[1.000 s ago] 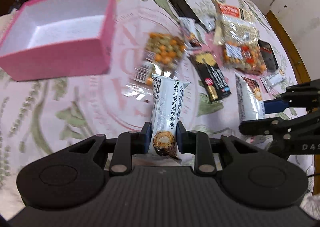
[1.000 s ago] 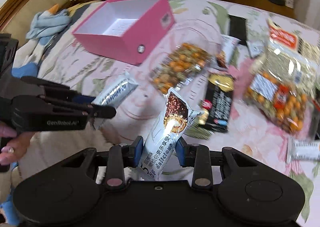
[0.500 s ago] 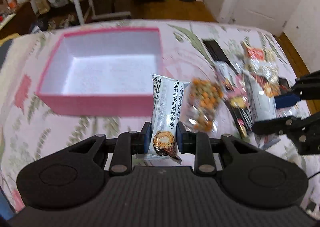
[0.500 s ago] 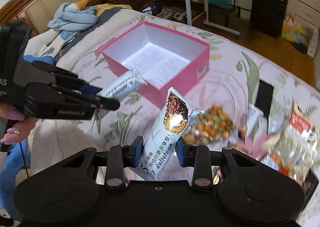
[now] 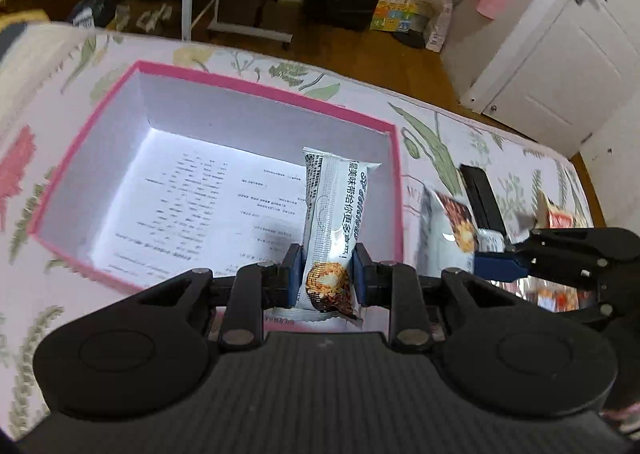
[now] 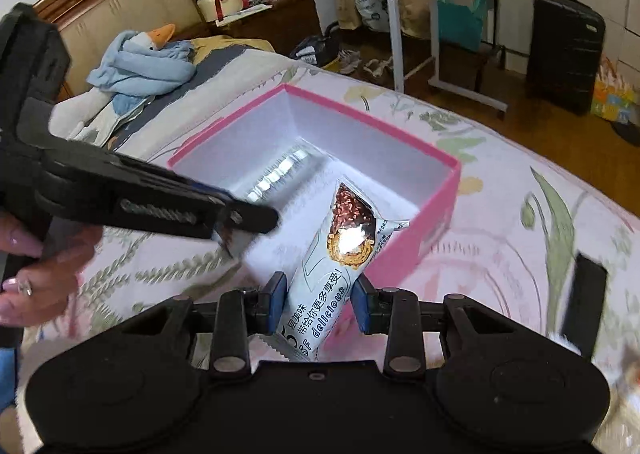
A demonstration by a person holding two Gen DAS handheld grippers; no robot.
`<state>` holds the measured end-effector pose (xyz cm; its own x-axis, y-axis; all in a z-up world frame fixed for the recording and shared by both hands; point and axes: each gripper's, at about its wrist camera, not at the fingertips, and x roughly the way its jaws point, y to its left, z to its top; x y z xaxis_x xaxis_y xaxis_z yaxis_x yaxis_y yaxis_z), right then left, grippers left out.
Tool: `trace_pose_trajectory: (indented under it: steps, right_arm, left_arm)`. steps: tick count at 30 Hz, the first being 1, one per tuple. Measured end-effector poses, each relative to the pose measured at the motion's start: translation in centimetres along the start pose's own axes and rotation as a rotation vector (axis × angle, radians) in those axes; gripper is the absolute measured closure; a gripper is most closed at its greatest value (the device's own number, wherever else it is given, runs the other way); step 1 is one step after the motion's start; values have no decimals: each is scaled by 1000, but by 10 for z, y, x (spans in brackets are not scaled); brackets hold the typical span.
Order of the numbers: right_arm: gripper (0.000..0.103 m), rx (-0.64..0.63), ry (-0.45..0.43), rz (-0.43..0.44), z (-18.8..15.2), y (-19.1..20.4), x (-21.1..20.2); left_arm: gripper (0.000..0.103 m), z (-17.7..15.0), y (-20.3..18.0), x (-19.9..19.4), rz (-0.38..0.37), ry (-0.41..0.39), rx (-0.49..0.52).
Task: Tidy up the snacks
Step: 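Open the left tool to drop its bar in the box while the right tool releases its bar, then move both tools to the clear bag of orange and green nuts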
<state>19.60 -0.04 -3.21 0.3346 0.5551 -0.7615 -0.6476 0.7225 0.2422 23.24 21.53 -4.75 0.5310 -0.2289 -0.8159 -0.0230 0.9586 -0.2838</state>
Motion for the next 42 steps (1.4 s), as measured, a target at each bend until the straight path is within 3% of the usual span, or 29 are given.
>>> trace_pose_trajectory:
  steps: [5,12,16,19,20,23,29,36,42]
  right_arm:
    - [64,-60,33,-27,23,-8,35]
    - [64,-135,106,-60,39,-13,77]
    - [70,-145,136,-89,41,-15,98]
    - [68,-171,107,-120,36,-10,98]
    - [68,-163,99,-119,34,-10,94]
    - [68,-122,52,-101,26,-12,70]
    - [64,-1,-18,-78,0,-15,-3]
    - [61,78,-68,-94,-36,-19,-70]
    - [58,227,-50,-105,-74,-43,-91]
  left_arm:
    - [78,16,12,36,10,-13,-49]
    - [78,24,36,77,-38,58,-168]
    - [77,24,42,96,-41,83,-201]
    - [64,23,43,100,-17,84,-208]
    - [57,22,44,99,-23,84,-212]
    - [55,18,42,83,-63,57,-194]
    - [54,-1,7,21,-74,-23,-12]
    - [54,-36,-35,-25,-230,-6,73]
    - [55,-76,-75,-32,-261,-4,183]
